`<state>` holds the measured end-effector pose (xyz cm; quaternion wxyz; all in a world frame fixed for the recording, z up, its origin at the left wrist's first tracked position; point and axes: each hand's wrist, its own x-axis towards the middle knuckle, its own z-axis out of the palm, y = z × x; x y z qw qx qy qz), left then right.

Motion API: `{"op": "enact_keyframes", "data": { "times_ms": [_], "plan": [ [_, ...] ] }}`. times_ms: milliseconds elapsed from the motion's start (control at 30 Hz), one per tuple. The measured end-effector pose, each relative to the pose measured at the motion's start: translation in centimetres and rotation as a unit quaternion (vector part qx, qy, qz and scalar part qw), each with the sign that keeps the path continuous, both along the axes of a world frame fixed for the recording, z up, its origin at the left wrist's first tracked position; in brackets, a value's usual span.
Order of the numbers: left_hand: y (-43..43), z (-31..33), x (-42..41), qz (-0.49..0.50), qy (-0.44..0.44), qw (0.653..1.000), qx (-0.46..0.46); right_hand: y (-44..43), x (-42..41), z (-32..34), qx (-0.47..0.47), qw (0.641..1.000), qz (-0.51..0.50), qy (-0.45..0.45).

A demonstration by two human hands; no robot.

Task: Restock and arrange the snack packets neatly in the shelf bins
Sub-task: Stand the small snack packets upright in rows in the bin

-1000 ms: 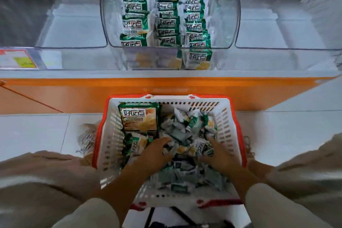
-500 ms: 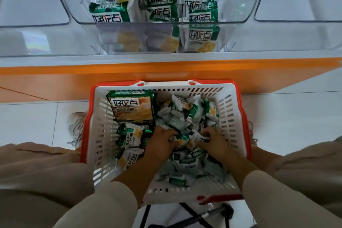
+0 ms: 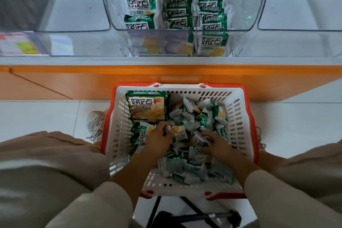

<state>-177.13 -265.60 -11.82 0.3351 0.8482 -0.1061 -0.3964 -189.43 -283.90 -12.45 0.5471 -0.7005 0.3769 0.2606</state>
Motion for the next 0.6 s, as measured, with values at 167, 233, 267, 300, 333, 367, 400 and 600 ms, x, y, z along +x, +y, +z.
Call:
{"op": "enact_keyframes", "data": {
  "times_ms": [167,233,267,300,333,367,400,600],
  "plan": [
    [0.9,2.5,0.8,0.07,-0.013,0.997,-0.041,-1.1,1.1,3.8,0.057,0.992,-0.111,-0.032],
    [0.8,3.6,1.1,0.088,-0.003,0.994,-0.058,-1.3,1.7,5.5,0.097,0.986,-0.128,-0.039],
    [0.7,4.2,1.2,0.099,0.01,0.992,-0.071,-1.3,2.0,6.5,0.116,0.984,-0.126,-0.044],
    [0.4,5.2,1.4,0.113,0.029,0.989,-0.091,-1.2,2.4,7.6,0.13,0.983,-0.117,-0.057],
    [0.1,6.2,1.5,0.129,0.055,0.984,-0.113,-1.1,2.8,8.6,0.134,0.983,-0.103,-0.075],
    [-0.3,7.3,1.7,0.145,0.09,0.976,-0.135,-0.8,3.1,9.8,0.134,0.983,-0.088,-0.094],
    [-0.7,8.5,1.9,0.159,0.126,0.966,-0.158,-0.6,3.4,10.9,0.133,0.982,-0.078,-0.109],
    [-0.7,15.9,2.9,0.115,0.202,0.928,-0.292,0.9,4.2,18.1,0.073,0.972,-0.038,-0.22]
  ]
}}
